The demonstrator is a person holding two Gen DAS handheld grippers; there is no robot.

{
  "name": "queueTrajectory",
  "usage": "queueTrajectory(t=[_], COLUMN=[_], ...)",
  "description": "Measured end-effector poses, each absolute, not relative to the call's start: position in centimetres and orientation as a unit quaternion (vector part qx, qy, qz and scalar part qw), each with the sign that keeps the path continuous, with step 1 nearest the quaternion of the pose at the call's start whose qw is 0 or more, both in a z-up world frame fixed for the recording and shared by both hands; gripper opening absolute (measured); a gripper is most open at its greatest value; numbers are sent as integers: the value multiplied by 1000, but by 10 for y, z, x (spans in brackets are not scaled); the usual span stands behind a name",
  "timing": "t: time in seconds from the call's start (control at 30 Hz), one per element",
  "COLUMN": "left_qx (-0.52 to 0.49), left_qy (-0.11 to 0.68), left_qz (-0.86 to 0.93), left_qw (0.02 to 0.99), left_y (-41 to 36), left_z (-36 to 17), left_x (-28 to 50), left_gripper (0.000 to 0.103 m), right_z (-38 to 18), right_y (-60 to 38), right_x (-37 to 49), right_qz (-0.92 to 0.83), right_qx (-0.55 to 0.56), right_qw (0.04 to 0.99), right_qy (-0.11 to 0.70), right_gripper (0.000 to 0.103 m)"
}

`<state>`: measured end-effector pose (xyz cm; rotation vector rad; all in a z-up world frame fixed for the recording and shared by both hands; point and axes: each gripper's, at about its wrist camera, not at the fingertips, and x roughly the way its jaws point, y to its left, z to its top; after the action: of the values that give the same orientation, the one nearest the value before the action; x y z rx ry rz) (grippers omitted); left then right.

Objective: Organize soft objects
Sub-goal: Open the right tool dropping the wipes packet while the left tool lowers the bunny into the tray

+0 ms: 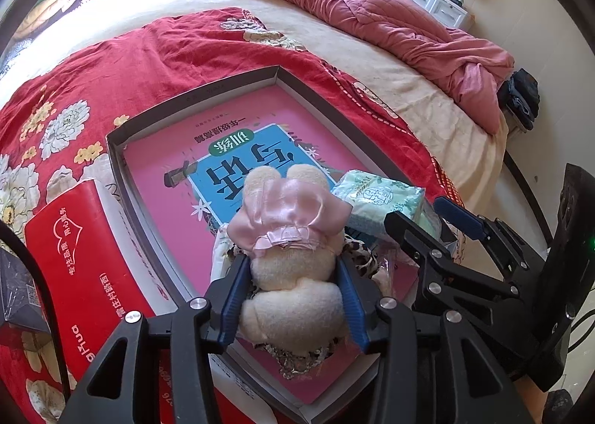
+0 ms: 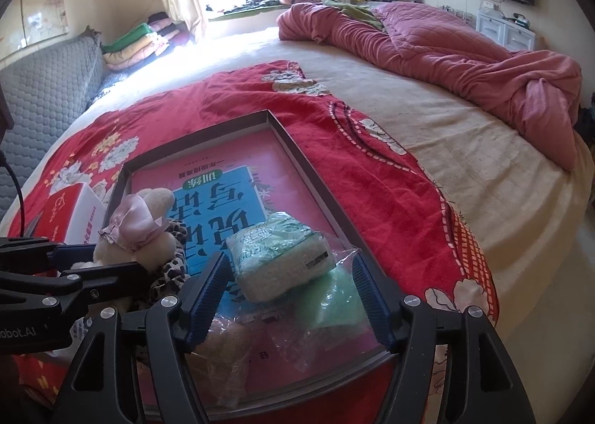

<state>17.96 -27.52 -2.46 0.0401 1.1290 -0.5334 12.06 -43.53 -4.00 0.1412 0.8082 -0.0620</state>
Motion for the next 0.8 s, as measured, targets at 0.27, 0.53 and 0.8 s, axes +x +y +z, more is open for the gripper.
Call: queueTrajectory(t=[0.27, 0.53, 0.8], left_qx=[23, 29, 30], left_qy=[528, 516, 502], left_qz=[-255, -258, -248], left_qw=[809, 816, 828], left_y=[-278, -280, -273], left_z=[-23, -15, -2], left_x=[178, 175, 170], left_gripper=[51, 63, 67], right_z=[-31, -25, -17], right_y=[-450, -453, -452], right_x=[114, 112, 107], right_qz=[-57, -60, -64], right_qx=[89, 93, 91], right_qw=[924, 927, 931], right_qy=[367, 357, 348], right_gripper=[72, 72, 75])
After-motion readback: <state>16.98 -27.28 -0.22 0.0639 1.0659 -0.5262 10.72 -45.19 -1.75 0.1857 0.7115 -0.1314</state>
